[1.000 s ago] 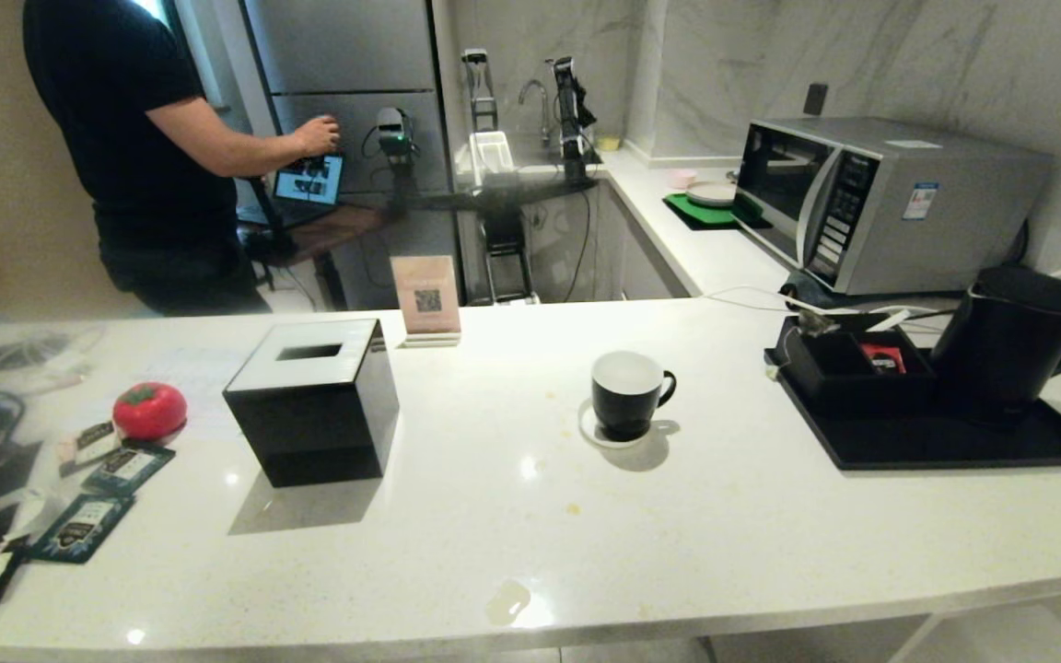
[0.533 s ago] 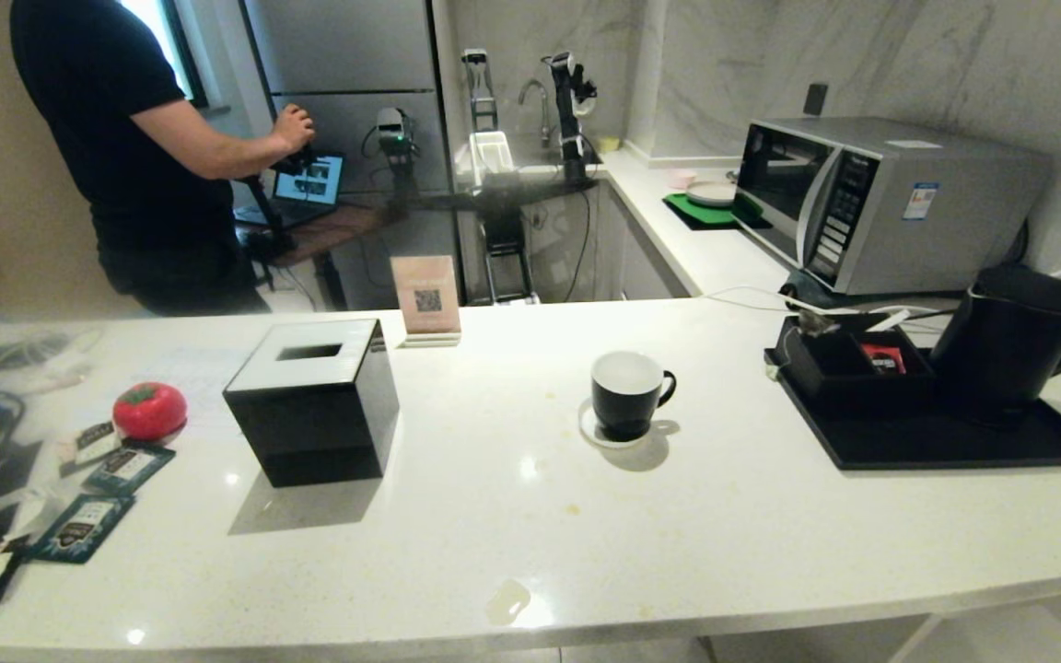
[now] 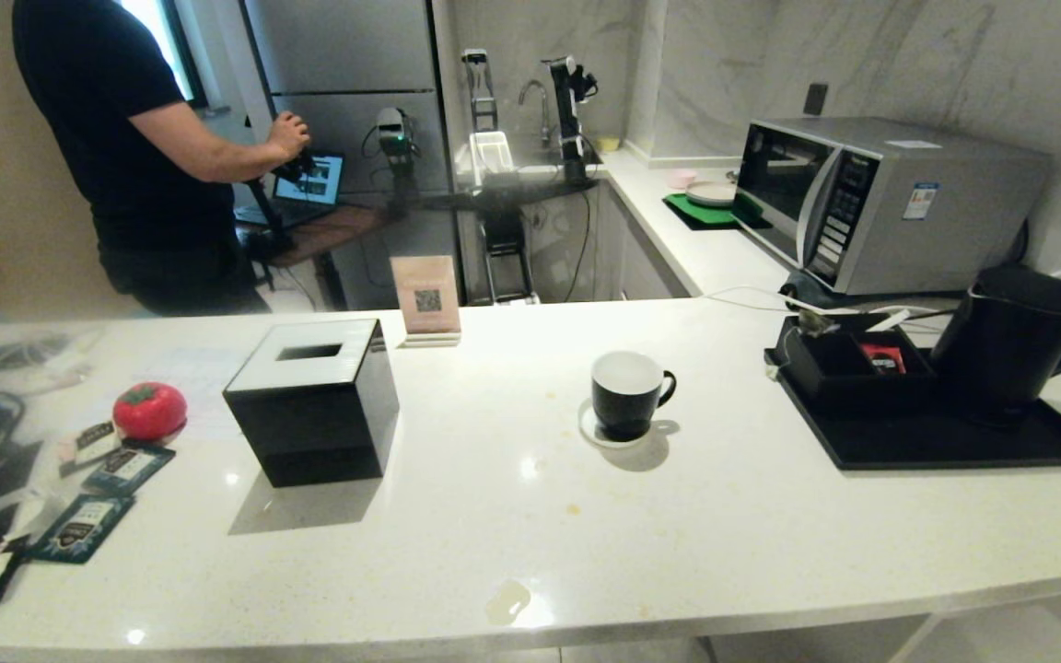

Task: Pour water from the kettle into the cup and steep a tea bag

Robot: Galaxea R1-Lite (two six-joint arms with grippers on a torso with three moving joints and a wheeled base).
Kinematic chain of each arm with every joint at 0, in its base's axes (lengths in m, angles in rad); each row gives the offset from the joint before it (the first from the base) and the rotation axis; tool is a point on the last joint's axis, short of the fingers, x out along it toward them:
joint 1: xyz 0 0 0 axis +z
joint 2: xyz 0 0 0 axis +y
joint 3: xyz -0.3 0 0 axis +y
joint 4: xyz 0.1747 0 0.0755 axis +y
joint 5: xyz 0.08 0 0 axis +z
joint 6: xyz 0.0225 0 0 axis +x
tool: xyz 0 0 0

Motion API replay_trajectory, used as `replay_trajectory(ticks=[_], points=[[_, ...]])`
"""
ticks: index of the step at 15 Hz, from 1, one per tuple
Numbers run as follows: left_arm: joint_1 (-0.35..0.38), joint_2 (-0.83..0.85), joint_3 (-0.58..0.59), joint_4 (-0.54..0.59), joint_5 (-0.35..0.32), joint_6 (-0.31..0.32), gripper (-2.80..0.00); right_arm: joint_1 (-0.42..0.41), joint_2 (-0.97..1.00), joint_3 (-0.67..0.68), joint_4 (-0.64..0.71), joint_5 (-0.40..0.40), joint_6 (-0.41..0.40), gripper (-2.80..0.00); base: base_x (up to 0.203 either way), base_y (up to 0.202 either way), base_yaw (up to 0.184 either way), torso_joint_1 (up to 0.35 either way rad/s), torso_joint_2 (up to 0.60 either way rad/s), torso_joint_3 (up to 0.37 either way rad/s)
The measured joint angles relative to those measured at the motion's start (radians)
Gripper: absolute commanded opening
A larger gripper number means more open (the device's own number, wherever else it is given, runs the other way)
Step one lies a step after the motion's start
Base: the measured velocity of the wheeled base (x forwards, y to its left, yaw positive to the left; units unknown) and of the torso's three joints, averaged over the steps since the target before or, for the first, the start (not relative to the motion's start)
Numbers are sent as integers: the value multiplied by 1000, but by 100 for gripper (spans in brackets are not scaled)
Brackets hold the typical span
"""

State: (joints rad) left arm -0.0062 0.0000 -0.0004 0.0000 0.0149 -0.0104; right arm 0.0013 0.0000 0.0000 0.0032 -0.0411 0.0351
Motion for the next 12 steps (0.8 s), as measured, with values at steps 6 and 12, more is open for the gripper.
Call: replay_trajectory(ticks=[6, 12], points=[[0, 0, 0, 0, 0, 0, -280, 0, 0, 0, 0, 0, 0, -280, 0, 0, 0, 0, 0, 0], [0, 0, 0, 0, 0, 1, -280, 0, 0, 0, 0, 0, 0, -280, 0, 0, 0, 0, 0, 0]])
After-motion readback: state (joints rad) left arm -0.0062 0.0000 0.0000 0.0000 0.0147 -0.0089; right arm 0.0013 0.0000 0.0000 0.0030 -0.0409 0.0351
